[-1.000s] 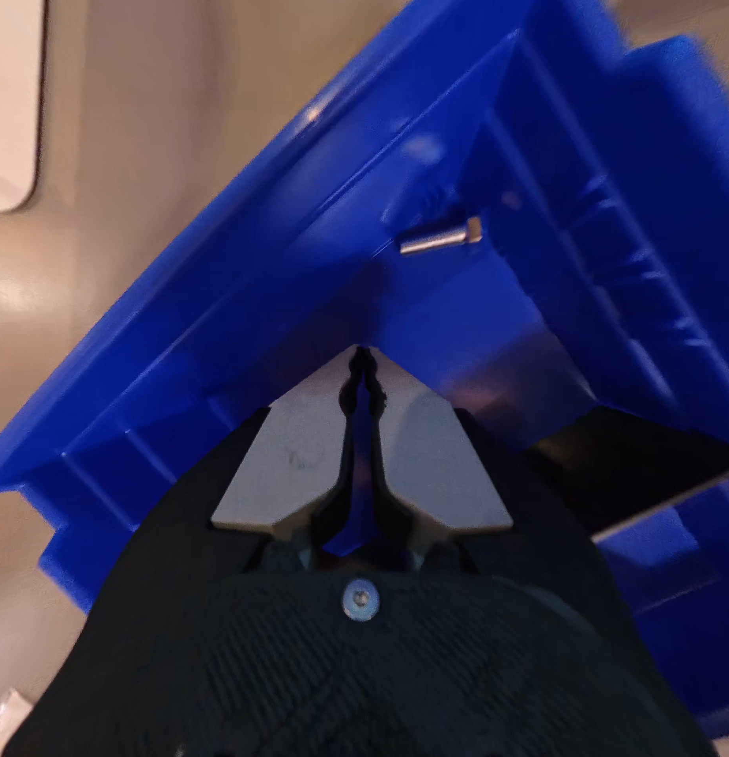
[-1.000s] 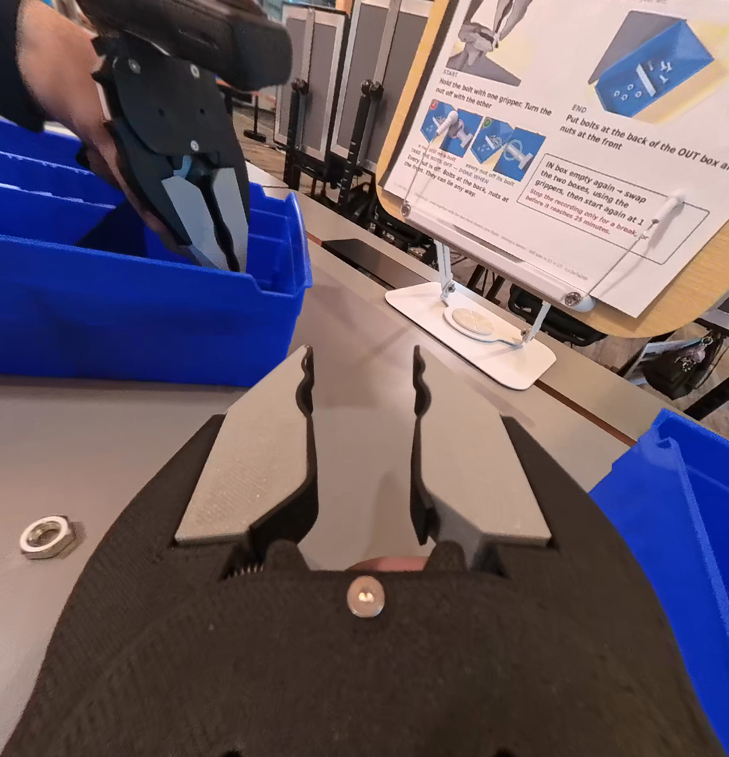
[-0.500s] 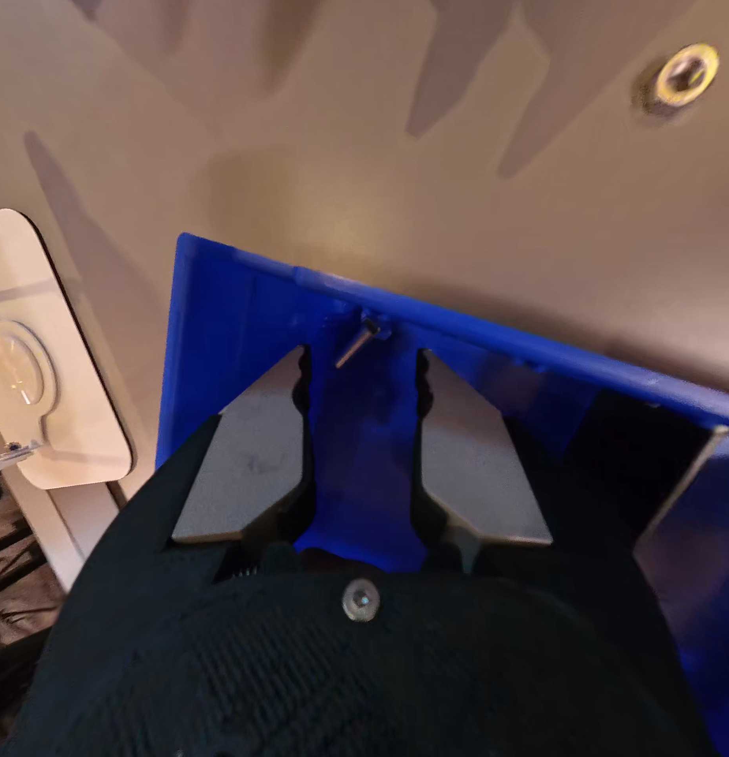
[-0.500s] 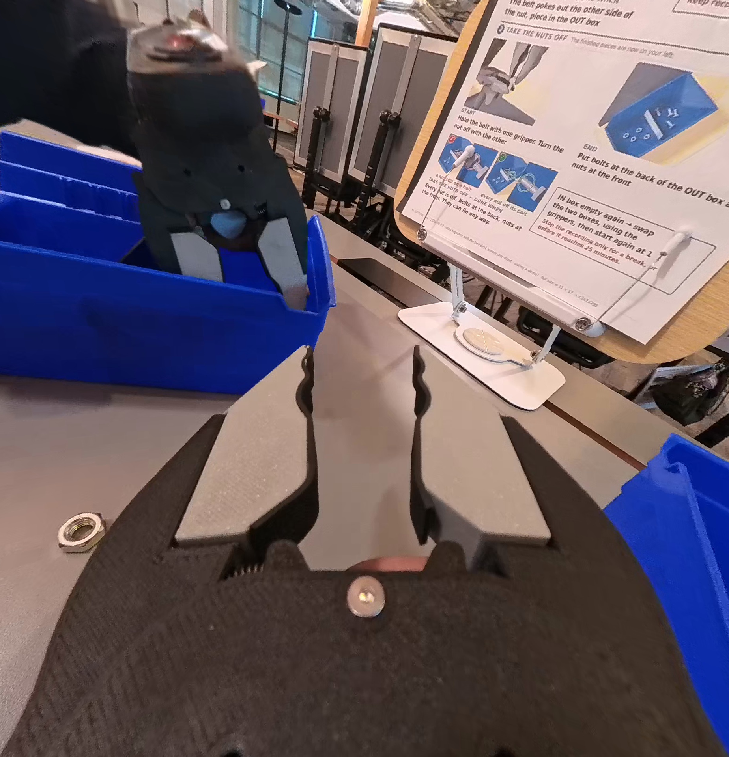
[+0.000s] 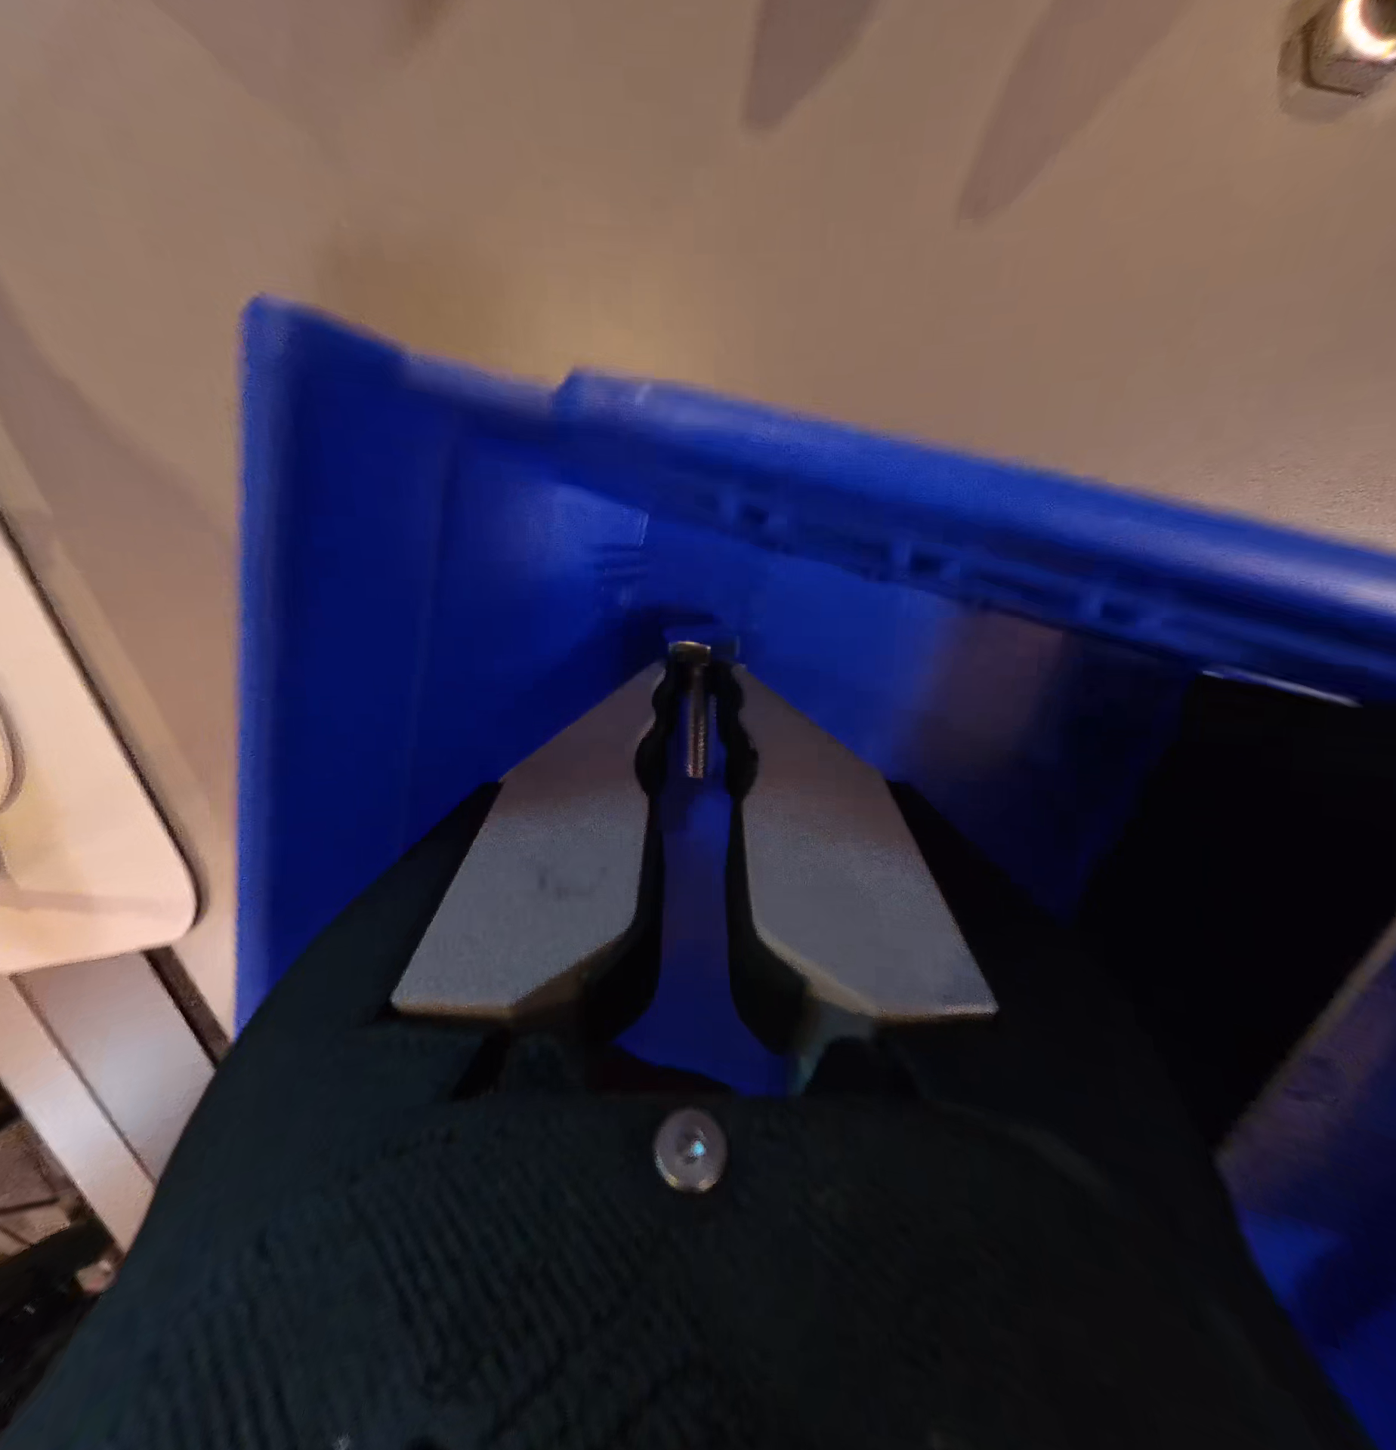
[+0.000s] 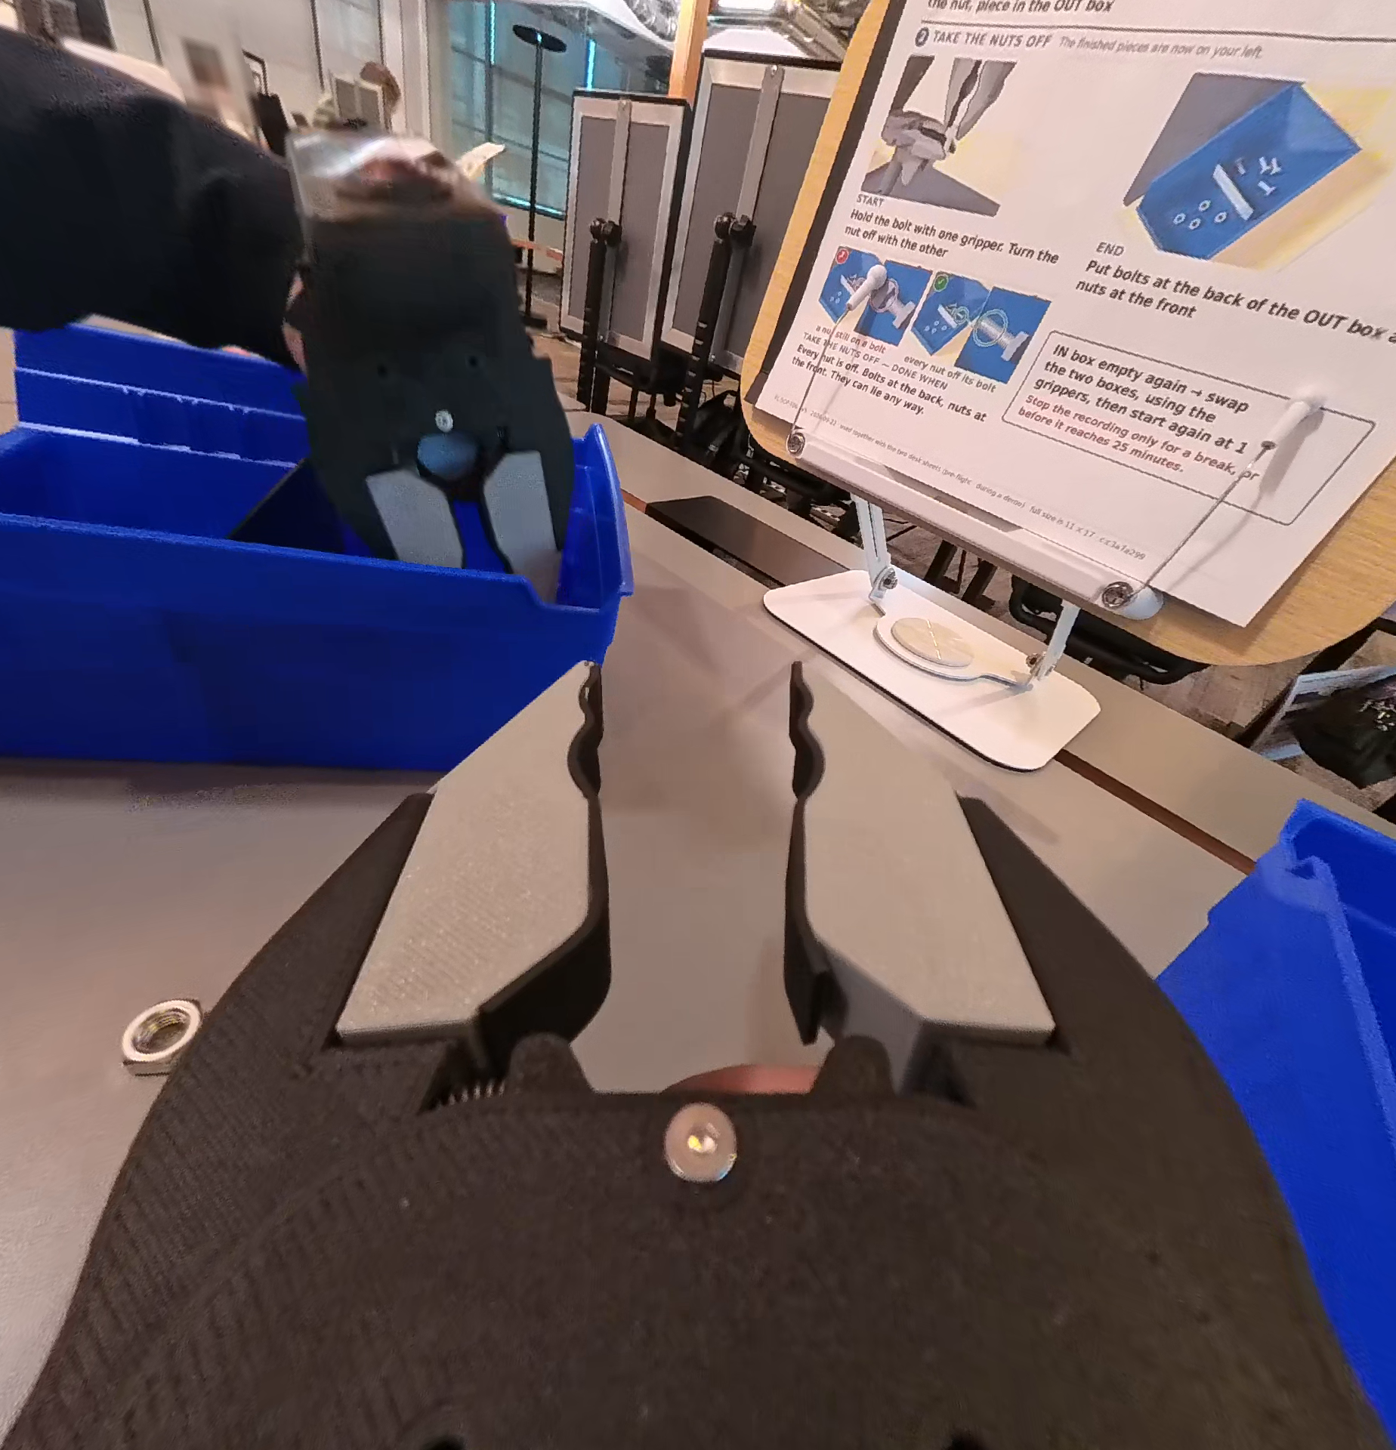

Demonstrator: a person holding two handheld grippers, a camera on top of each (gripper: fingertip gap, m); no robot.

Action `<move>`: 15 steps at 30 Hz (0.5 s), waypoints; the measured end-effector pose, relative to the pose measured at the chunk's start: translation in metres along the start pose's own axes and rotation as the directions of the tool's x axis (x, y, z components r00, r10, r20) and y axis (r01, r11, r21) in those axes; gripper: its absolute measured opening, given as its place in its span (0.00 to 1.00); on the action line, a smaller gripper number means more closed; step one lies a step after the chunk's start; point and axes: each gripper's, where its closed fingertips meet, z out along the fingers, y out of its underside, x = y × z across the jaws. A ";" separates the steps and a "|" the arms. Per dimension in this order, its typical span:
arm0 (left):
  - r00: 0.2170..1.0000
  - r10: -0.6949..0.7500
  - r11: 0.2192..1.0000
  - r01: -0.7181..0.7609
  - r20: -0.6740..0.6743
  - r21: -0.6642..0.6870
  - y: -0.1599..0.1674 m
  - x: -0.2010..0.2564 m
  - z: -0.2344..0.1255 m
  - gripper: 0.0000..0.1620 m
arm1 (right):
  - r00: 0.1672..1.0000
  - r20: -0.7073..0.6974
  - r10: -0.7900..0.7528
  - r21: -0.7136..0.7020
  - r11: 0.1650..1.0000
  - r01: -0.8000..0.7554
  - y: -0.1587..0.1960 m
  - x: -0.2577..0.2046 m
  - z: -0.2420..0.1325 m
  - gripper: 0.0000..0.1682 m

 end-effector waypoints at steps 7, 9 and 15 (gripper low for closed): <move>0.979 -0.142 0.989 0.133 0.147 0.068 0.022 -0.014 -0.055 0.05 | 1.000 0.007 -0.013 0.008 1.000 0.013 -0.004 -0.005 -0.001 0.27; 0.969 -0.160 0.986 0.146 0.187 0.083 0.023 -0.014 -0.070 0.05 | 1.000 0.019 -0.012 0.005 1.000 0.012 -0.003 -0.008 -0.001 0.27; 0.934 -0.193 0.970 0.136 0.300 0.200 -0.005 0.003 -0.122 0.05 | 0.945 0.320 0.067 -0.115 0.993 -0.031 0.014 -0.069 0.003 0.22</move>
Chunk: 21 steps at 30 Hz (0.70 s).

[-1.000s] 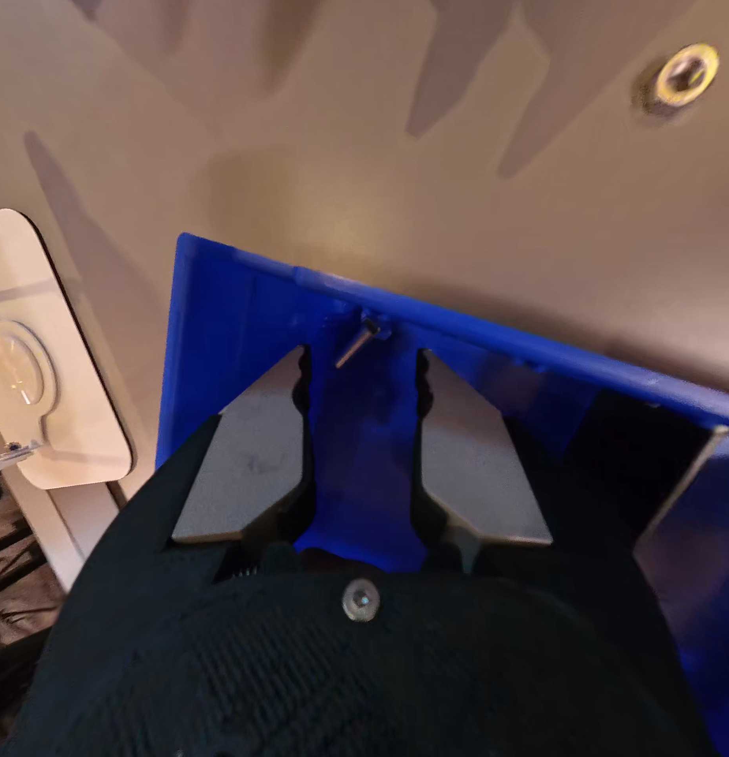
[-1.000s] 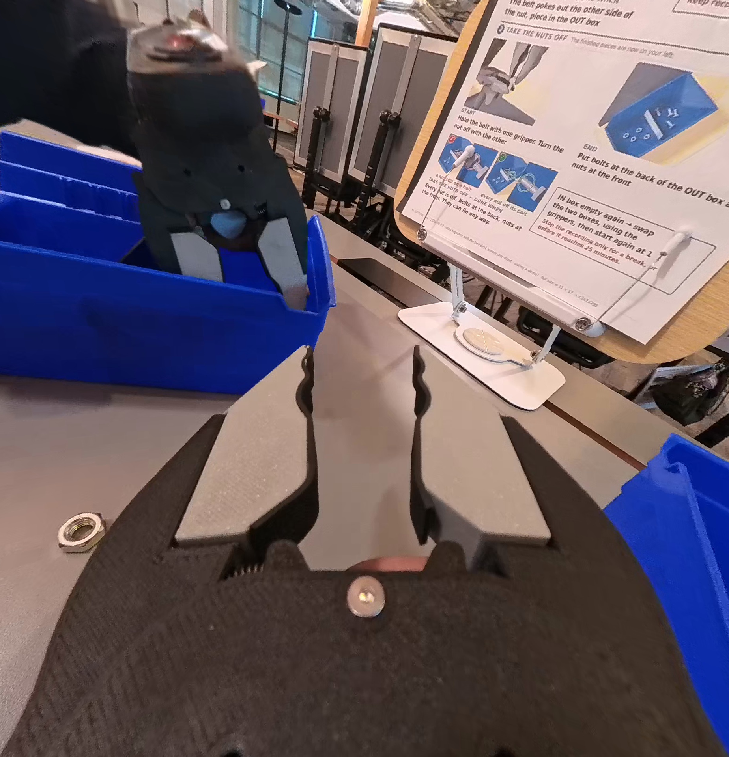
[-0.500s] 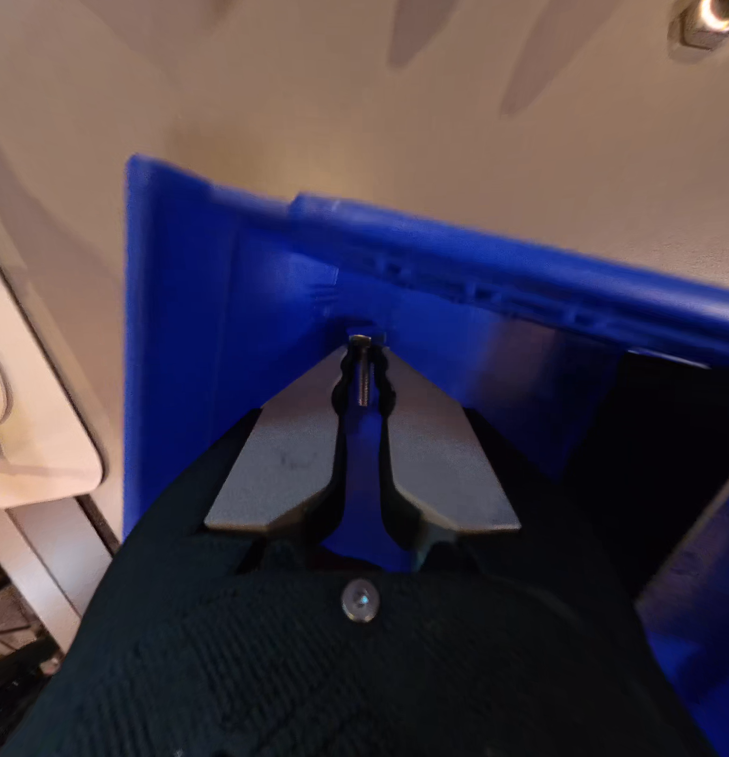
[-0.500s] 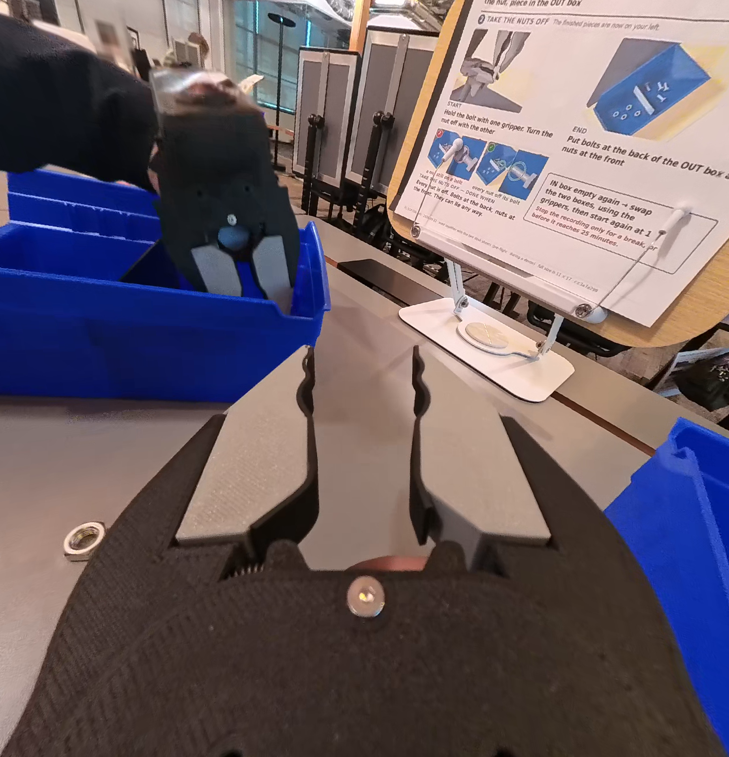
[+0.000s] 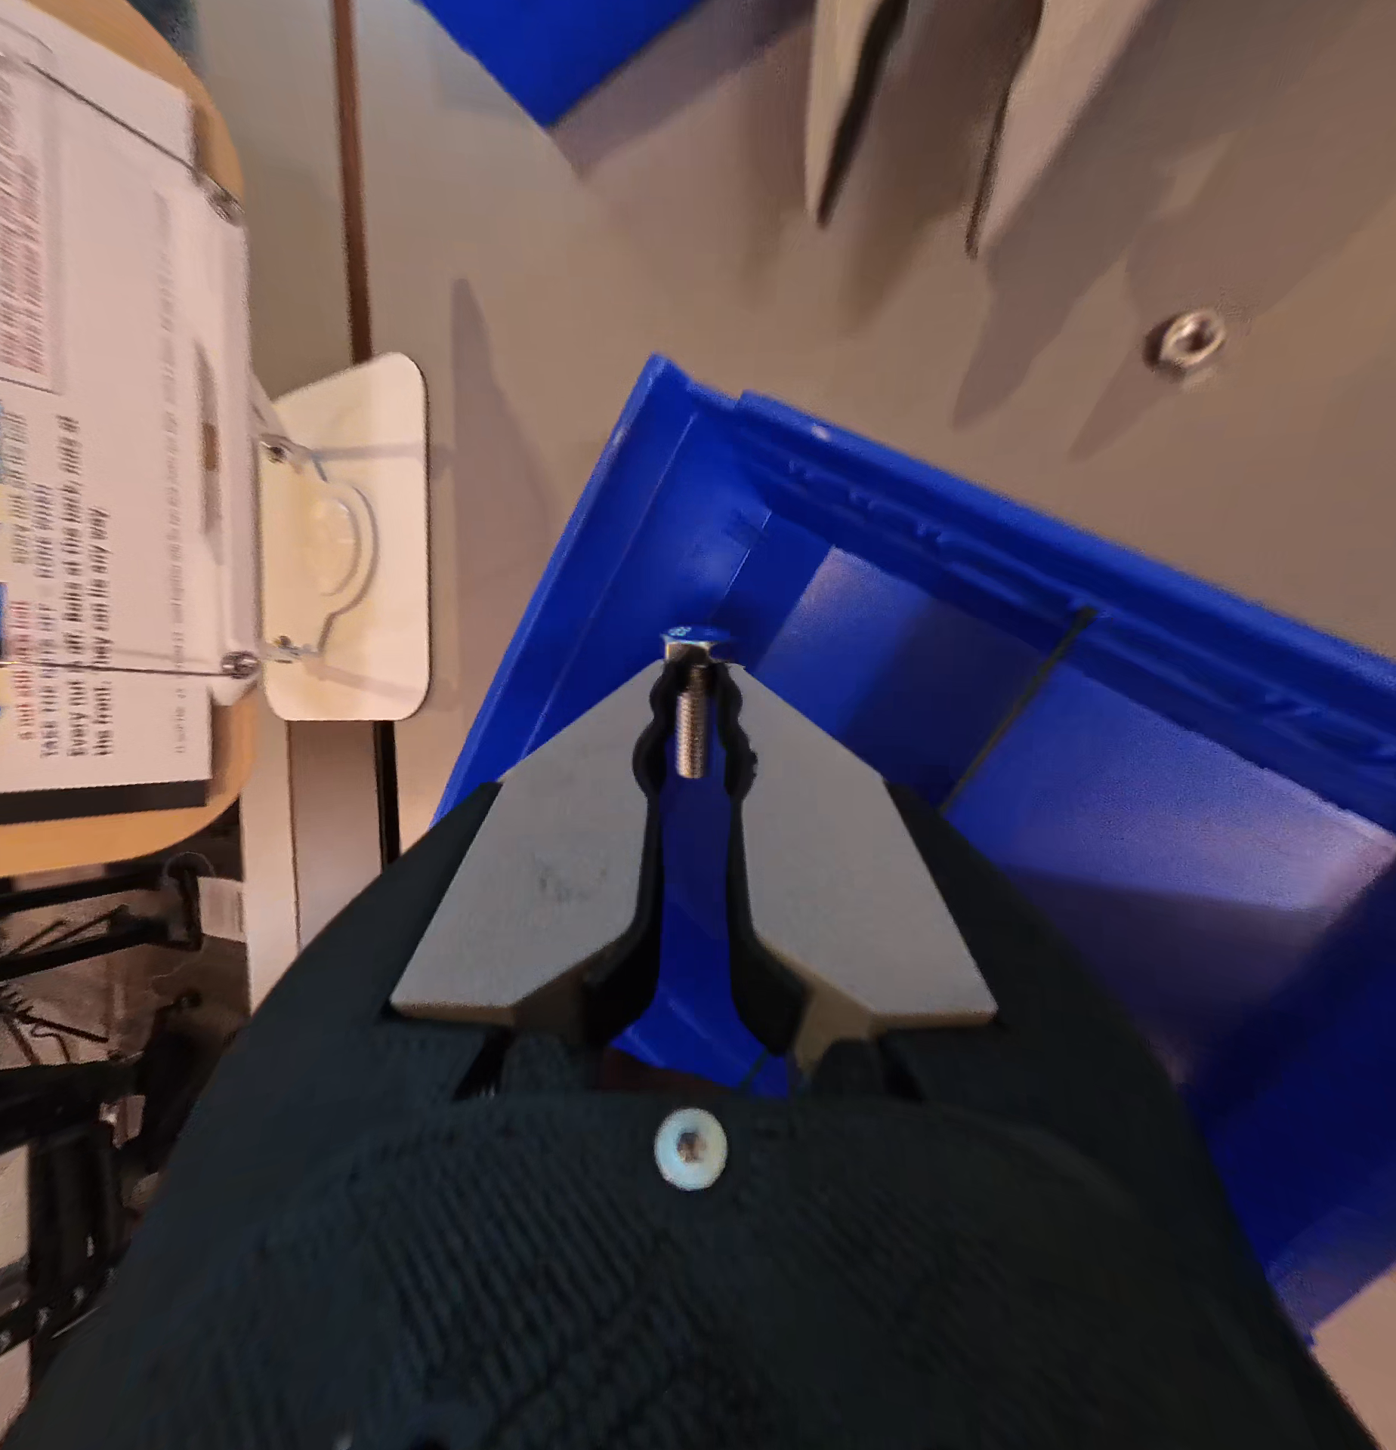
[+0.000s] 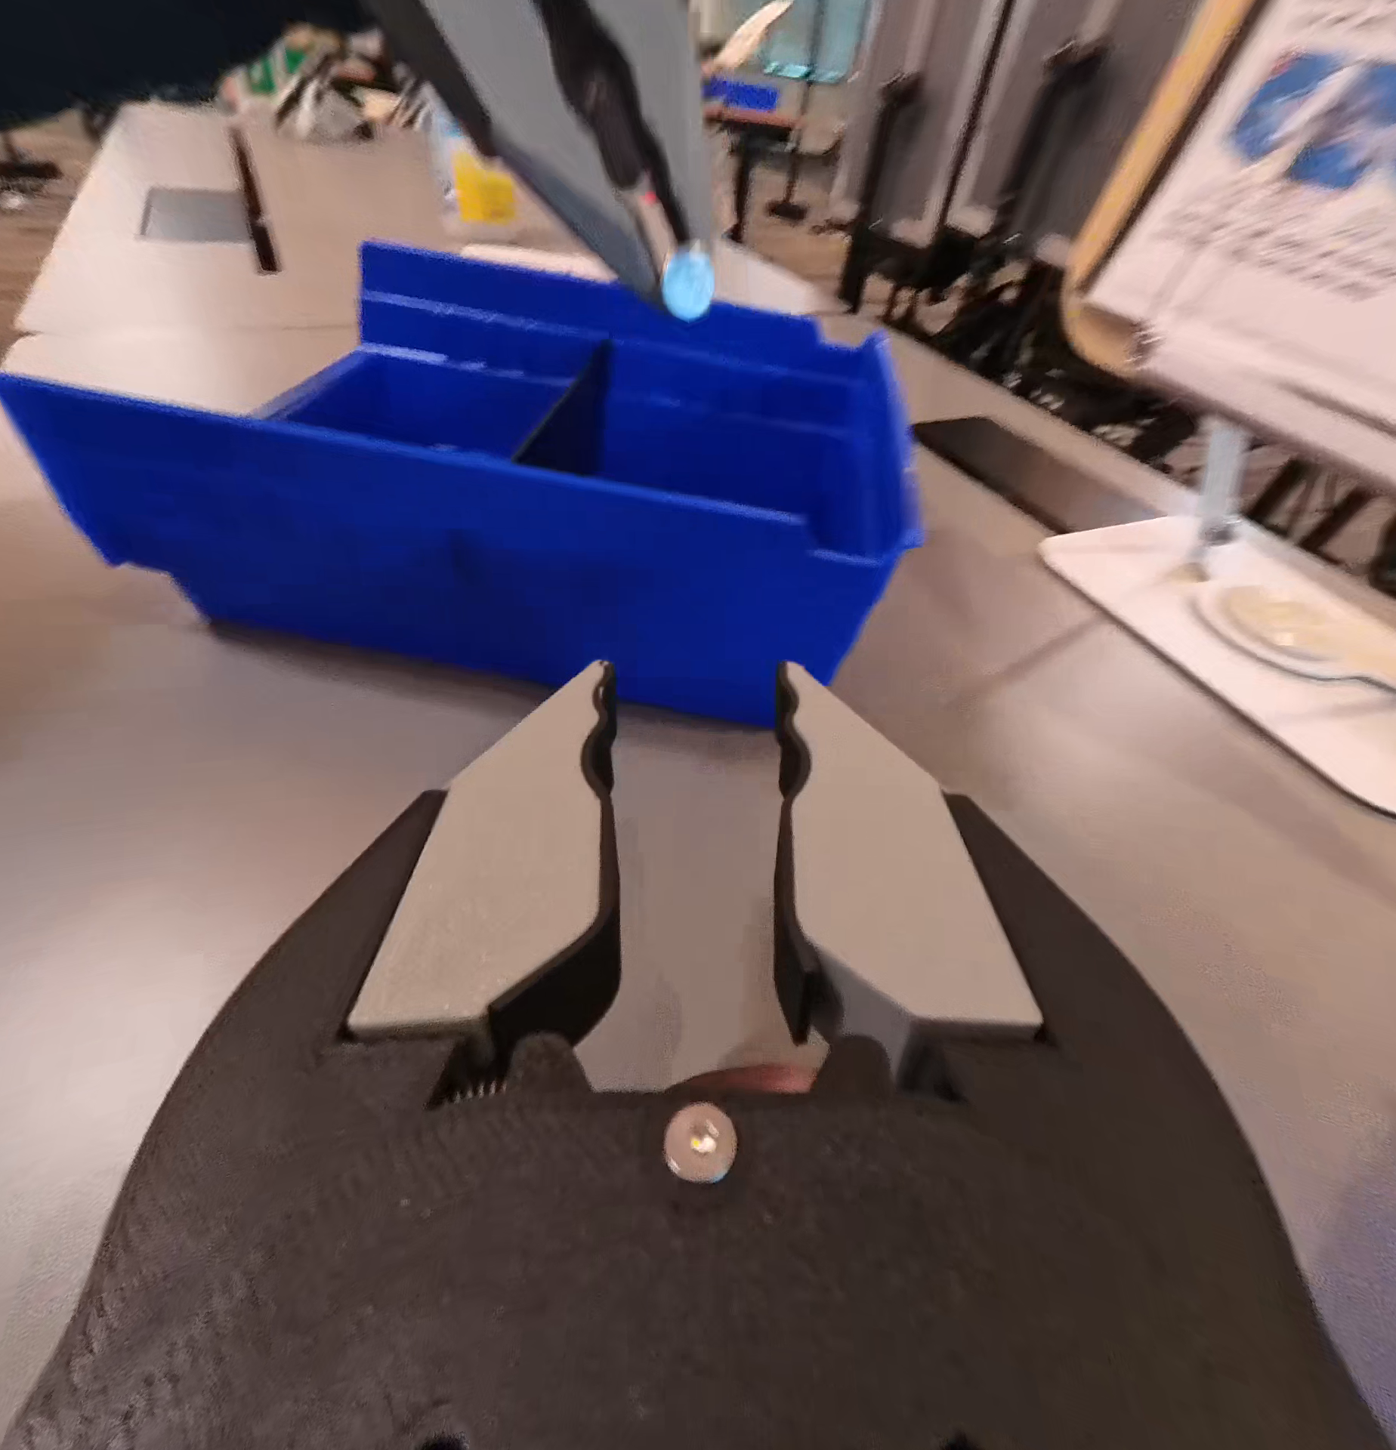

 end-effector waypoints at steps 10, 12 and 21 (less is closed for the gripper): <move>0.979 -0.038 0.980 -0.003 0.199 0.198 -0.039 0.061 -0.088 0.05 | 0.999 0.032 -0.038 -0.244 0.969 0.045 0.025 -0.027 0.067 0.08; 0.973 -0.057 0.974 0.005 0.225 0.227 -0.044 0.070 -0.102 0.05 | 0.998 0.060 -0.035 -0.274 0.960 0.050 0.021 -0.032 0.090 0.00; 0.931 -0.176 0.942 0.066 0.319 0.329 -0.047 0.090 -0.133 0.04 | 0.965 -0.258 -0.054 -0.289 0.957 -0.023 -0.010 0.020 0.155 0.09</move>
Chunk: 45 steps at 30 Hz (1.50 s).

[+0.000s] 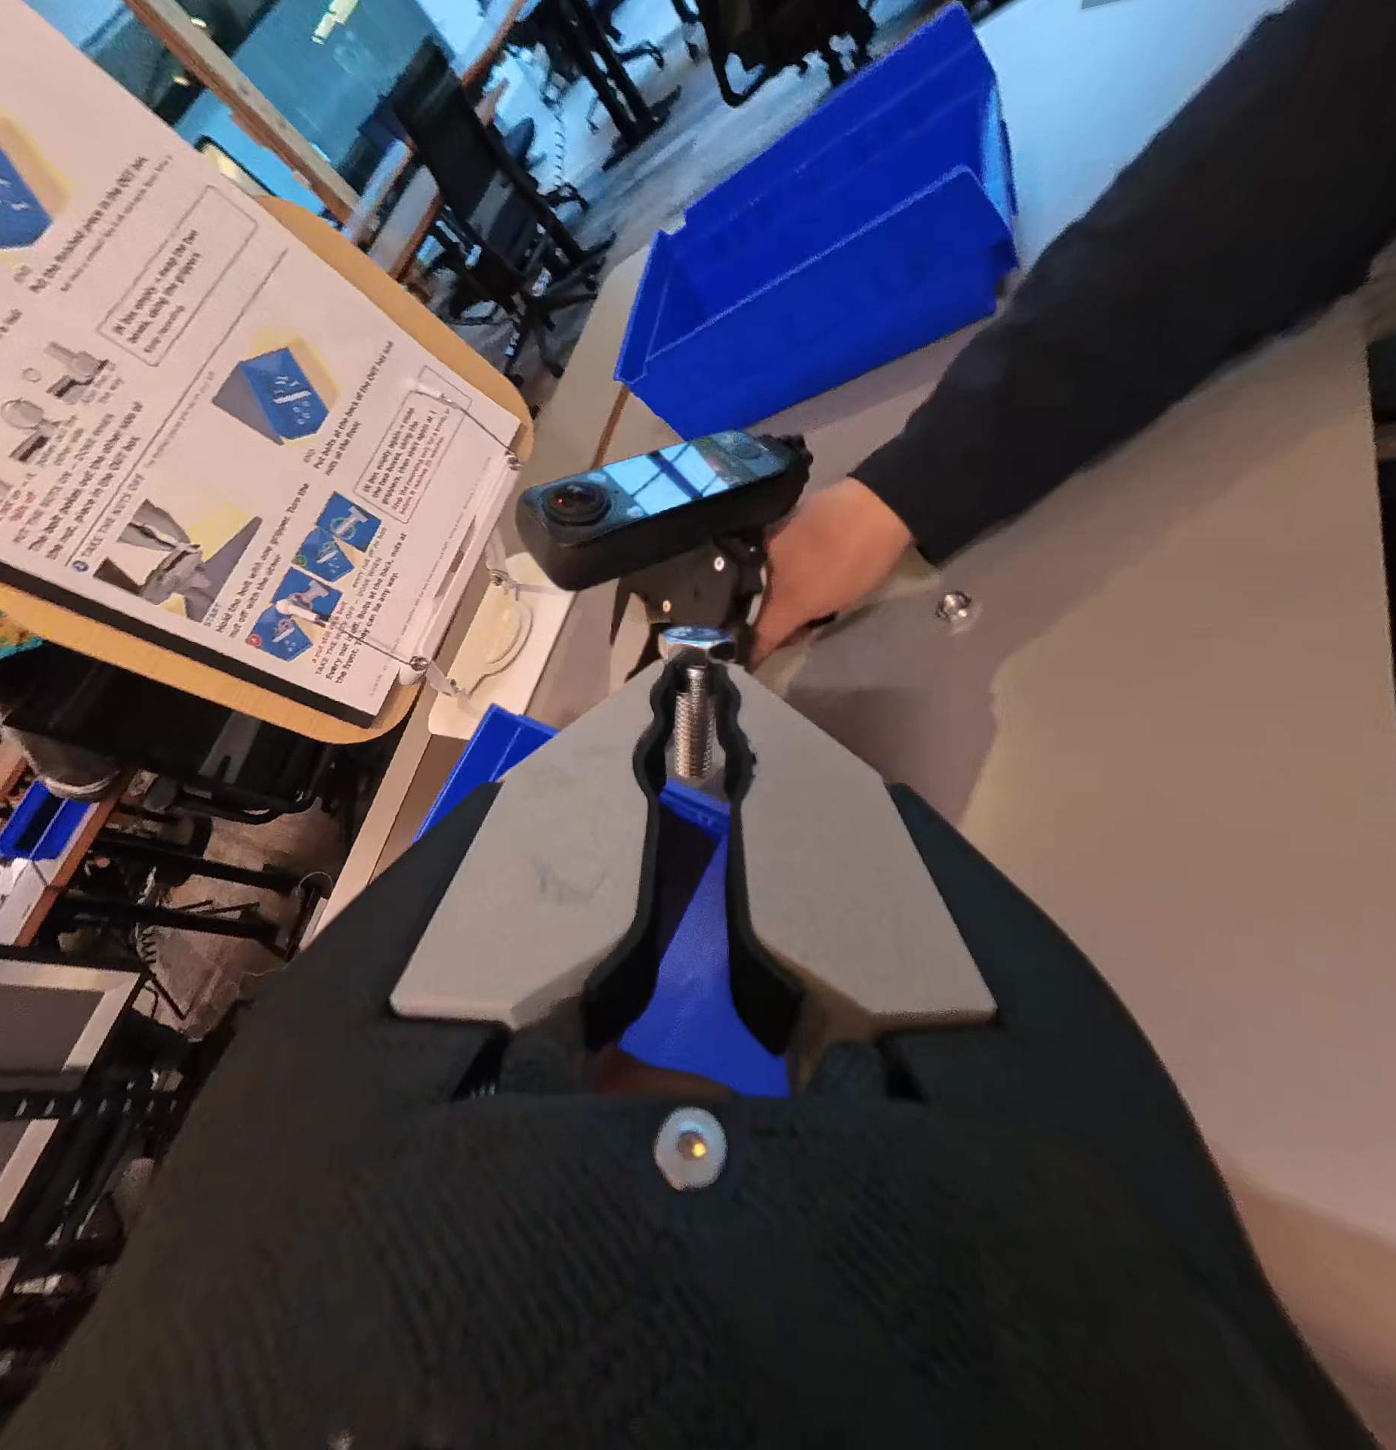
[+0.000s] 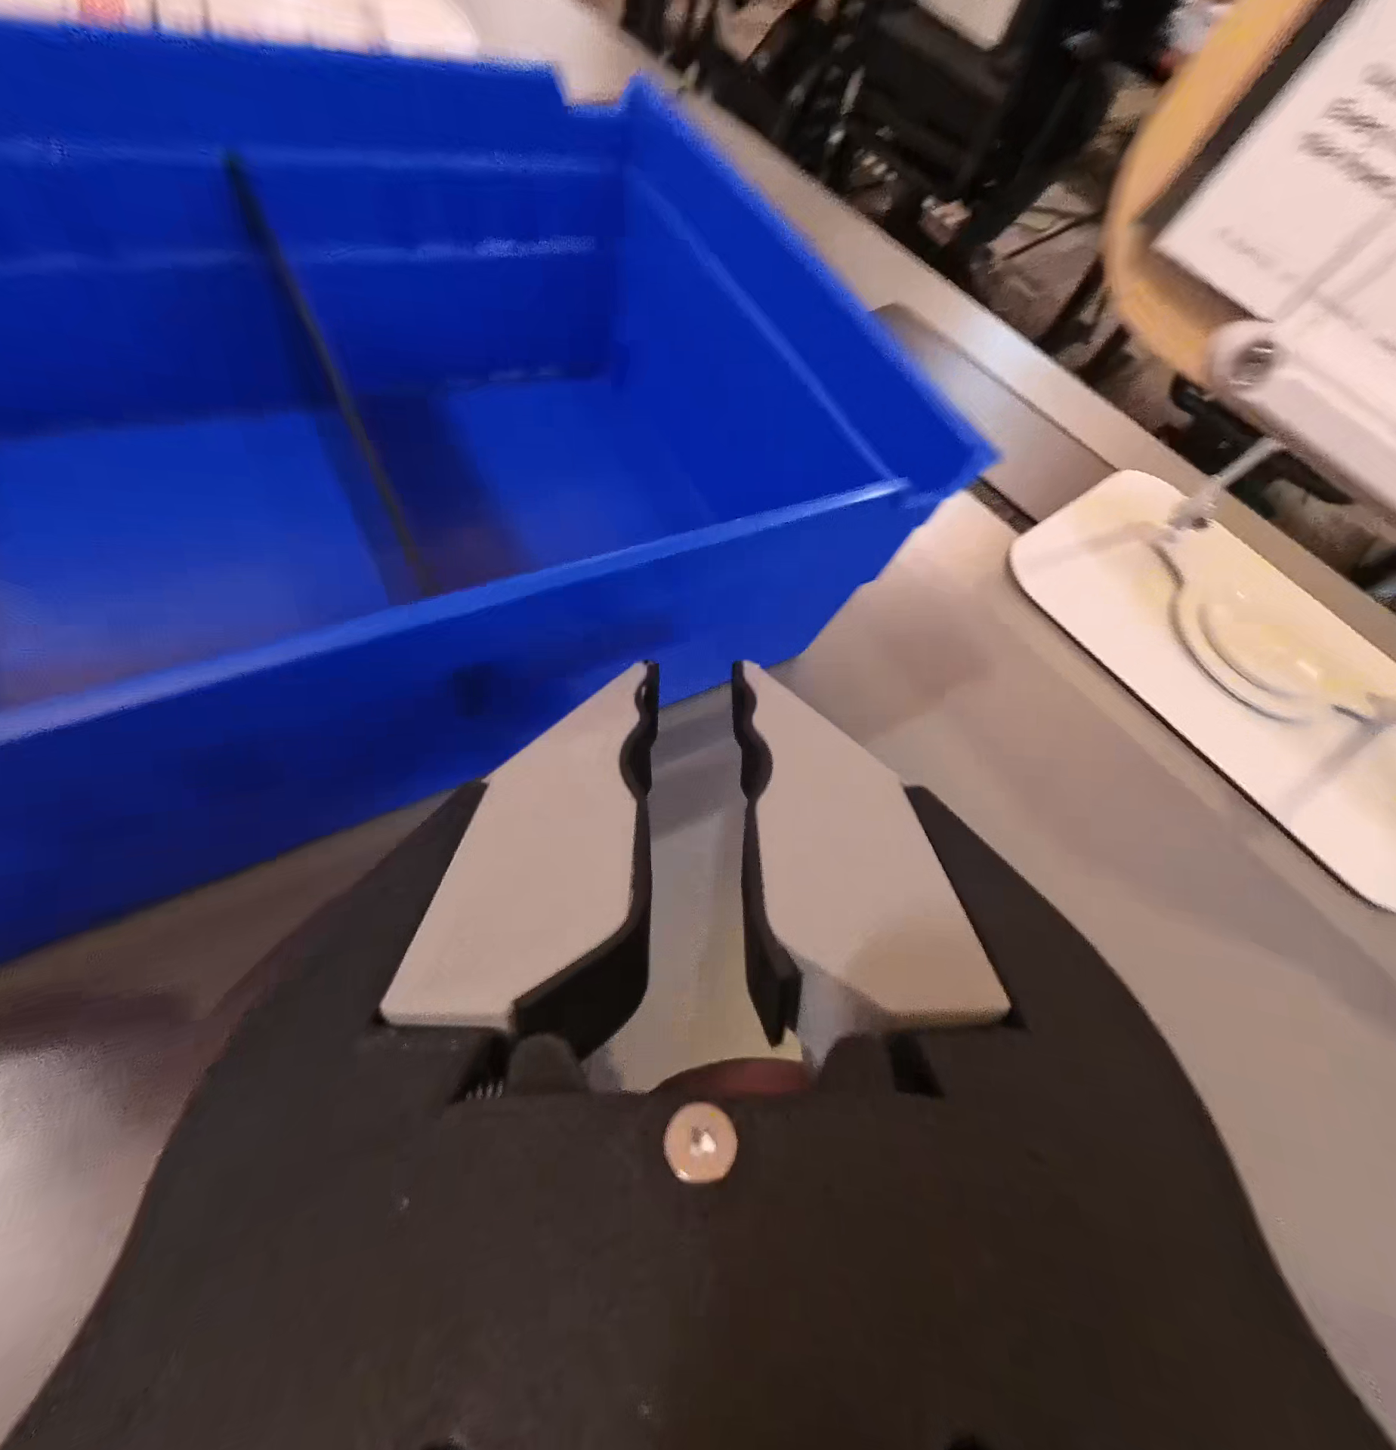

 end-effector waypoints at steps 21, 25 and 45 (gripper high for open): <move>0.699 -0.667 0.729 0.684 0.256 0.032 0.015 0.002 0.189 0.04 | 0.934 -0.026 0.356 0.296 0.895 -0.333 0.064 0.114 -0.151 0.19; 0.609 -0.706 0.659 0.752 0.362 0.021 0.056 -0.024 0.216 0.04 | 0.924 -0.005 0.382 0.317 0.877 -0.361 0.062 0.116 -0.158 0.19; 0.428 -0.587 0.615 0.788 0.687 0.034 0.174 -0.117 0.187 0.05 | 0.947 -0.035 0.319 0.325 0.900 -0.291 0.055 0.109 -0.161 0.19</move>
